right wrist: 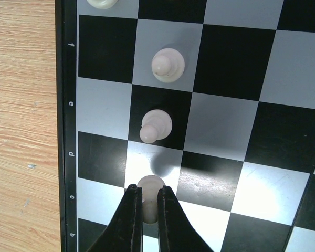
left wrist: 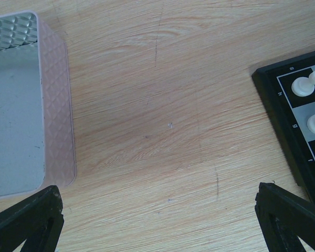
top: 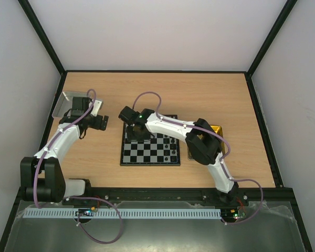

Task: Set up the chess pieces on the board
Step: Place the chess piece on the chessboard.

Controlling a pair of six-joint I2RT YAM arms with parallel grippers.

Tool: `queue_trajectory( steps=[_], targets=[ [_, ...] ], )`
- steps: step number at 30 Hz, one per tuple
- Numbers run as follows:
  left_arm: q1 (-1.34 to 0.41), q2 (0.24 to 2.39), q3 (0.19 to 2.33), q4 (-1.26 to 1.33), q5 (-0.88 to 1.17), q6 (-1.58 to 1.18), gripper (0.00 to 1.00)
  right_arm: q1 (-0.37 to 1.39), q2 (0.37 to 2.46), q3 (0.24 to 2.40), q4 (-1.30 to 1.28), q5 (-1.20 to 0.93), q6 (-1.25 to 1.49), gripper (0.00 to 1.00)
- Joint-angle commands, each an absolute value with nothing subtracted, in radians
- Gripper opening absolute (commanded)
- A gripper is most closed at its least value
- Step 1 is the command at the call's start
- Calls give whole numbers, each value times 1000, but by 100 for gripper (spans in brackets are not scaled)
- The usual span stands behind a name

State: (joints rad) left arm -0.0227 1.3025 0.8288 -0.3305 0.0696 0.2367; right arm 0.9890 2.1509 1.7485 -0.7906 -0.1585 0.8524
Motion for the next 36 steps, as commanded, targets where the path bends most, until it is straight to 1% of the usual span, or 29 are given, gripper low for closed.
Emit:
queue_trajectory(
  steps=[1,12,14,18,22,36],
  targets=[
    [-15,1283,815,-328,73,241,100,996,2178,1778,-830,-153,842,2],
    [-16,1283,813,-327,72,241,100,996,2186,1779,-819,-159,840,3],
    [-15,1282,812,-327,72,242,100,996,2187,1783,-819,-159,842,5],
    [-15,1281,811,-327,72,243,100,996,2187,1789,-816,-161,844,13],
    [-15,1282,811,-325,72,242,100,996,2185,1787,-813,-161,844,18],
    [-15,1280,809,-326,70,242,100,998,2144,1784,-775,-182,863,18]
  ],
)
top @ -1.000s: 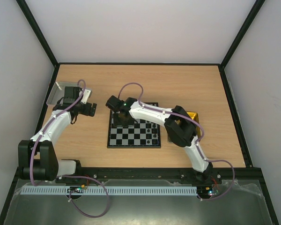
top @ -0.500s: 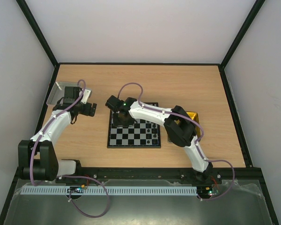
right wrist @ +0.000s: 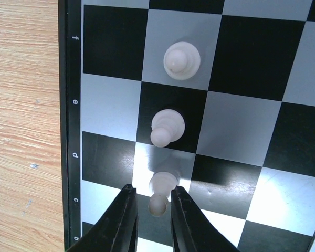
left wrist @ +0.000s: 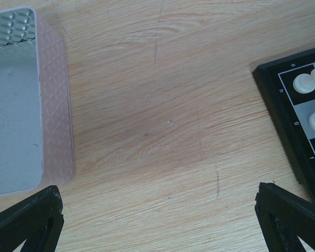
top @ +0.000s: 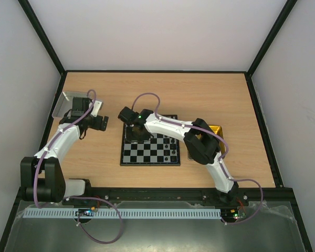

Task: Set up the chess pieces on the board
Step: Place the chess piece on the chessboard.

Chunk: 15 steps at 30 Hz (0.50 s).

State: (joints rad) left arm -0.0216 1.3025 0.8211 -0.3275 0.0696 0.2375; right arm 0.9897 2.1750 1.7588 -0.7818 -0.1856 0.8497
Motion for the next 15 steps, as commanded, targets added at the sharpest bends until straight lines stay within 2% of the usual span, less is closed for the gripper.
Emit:
queue_trajectory(
  steps=[1,5,9,15],
  targets=[
    [-15,1279,809,-327,70,243,100,998,2134,1781,-770,-183,868,19],
    [-15,1275,810,-330,71,242,100,996,2079,1776,-784,-144,867,25],
    [-15,1272,809,-331,73,244,100,983,1977,1722,-803,-82,862,25],
    [-15,1283,816,-336,84,242,100,869,1702,1479,-825,-12,867,24]
  ],
)
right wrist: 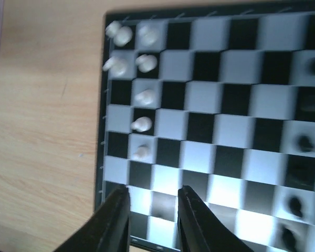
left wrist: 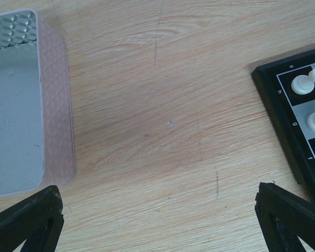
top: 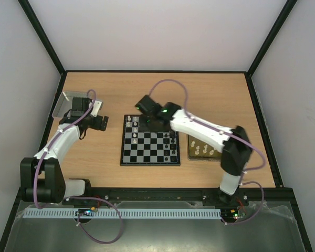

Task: Set up the chess pieces on the board
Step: Place the chess piece on the chessboard, then pick up the chess piece from the storage box.

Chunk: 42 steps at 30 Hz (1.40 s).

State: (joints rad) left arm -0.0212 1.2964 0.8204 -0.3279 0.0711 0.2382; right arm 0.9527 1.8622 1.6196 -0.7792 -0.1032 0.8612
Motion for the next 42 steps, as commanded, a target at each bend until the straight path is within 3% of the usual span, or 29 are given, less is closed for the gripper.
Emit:
queue_trajectory(
  steps=[1,10,23,42],
  targets=[
    [-15,1284,818,-337,87,243,100,841,1658,1434,-829,-2,863,24],
    [-17,1308,825,-343,95,241,100,625,1431,1138,-864,20,797,19],
    [-29,1318,840,-351,89,235,100,479,1310,944,-856,-3,766,14],
    [-40,1322,838,-354,70,236,100,403,1375,847,-735,-87,714,21]
  ],
)
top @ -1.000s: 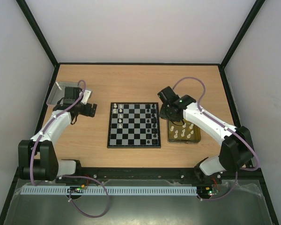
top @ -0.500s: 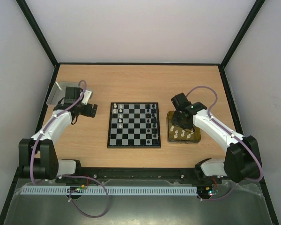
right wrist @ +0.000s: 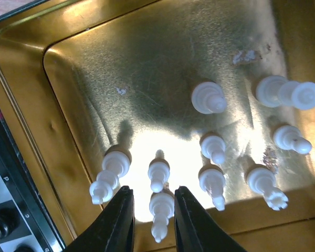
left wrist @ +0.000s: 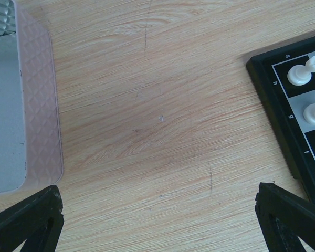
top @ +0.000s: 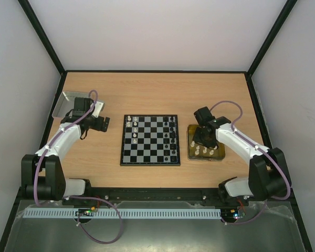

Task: Set up the chess pieces on the board
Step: Pick up the chess piece from the storage box.

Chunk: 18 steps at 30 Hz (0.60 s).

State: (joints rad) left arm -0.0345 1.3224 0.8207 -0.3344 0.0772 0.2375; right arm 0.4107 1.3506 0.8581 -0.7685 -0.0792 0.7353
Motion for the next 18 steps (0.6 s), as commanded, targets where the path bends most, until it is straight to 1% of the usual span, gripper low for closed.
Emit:
queue_trajectory(
  steps=[1,18],
  targets=[
    [-40,1322,836,-354,69,236,100,402,1381,845,-731,-87,711,21],
    [-40,1326,838,-355,66,237,100,370,1420,778,-663,-116,684,20]
  ],
)
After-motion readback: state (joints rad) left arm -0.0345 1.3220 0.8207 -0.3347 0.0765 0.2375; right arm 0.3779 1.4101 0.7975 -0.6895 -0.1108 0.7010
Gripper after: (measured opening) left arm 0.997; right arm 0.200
